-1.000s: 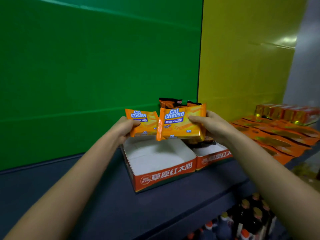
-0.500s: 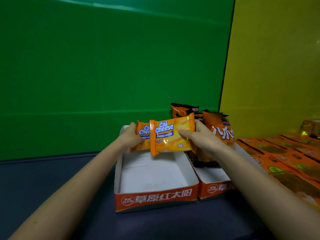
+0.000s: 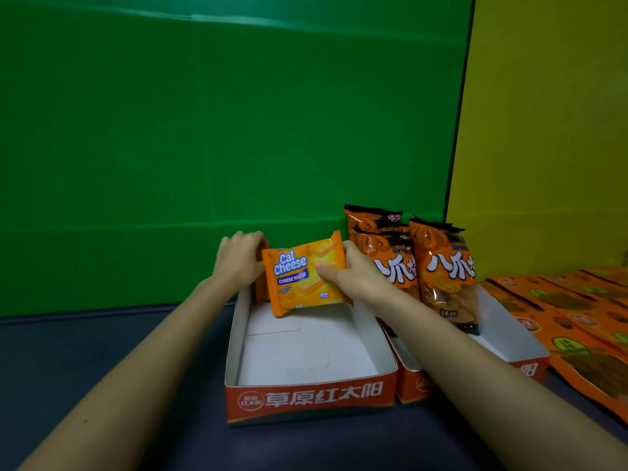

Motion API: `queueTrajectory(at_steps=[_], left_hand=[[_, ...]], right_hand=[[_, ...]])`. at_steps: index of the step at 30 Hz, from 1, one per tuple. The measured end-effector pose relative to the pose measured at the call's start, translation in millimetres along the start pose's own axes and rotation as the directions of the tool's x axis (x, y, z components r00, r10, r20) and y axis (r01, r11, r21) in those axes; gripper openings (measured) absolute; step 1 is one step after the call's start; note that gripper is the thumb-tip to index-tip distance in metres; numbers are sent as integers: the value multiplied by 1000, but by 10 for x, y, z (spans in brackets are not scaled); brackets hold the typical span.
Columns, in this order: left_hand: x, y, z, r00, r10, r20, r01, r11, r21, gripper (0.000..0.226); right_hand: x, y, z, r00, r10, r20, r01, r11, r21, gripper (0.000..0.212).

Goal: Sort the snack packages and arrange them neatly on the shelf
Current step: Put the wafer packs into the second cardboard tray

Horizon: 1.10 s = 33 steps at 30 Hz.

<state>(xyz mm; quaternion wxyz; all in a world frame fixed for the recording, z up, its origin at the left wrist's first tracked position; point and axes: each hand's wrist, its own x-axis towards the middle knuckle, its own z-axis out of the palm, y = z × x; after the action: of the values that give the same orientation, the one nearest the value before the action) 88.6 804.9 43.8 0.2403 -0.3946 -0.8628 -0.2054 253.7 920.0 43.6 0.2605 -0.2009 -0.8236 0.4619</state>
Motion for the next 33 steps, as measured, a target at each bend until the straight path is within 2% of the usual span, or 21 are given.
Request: queueTrajectory(at_steps=[4,9,14,20,26,28,33], left_hand=[[-12,-109,-42,999,16,-52,-20,996,-86,29],[-24,-214,-154,993,-54,-109,36,987,-158,27],[-99,-231,-184,992,-58,-114,42,989,-140,25],[-192,-287,-185,997,-54,-56,50,996,-79,26],[-325,-331,-239,997,-76,-26,75,997,-18,26],[-387,-359,-274,997,-76,-20,77,997,16,26],[-605,-436,-445,996,-87,-6,87,990,114,27]], right_hand=[[71,21,92,1000,-16,5,16,998,-63,48],[125,22,152,997,-71,-43,51,933,-357,50],[195,21,151,986,-160,-50,112,851,-514,52],[258,4,130,962,-269,53,228,681,-696,42],[266,27,180,911,-405,77,270,446,-853,43],[237,-24,178,894,-441,76,289,440,-850,43],[52,-316,211,876,-456,154,419,563,-712,37]])
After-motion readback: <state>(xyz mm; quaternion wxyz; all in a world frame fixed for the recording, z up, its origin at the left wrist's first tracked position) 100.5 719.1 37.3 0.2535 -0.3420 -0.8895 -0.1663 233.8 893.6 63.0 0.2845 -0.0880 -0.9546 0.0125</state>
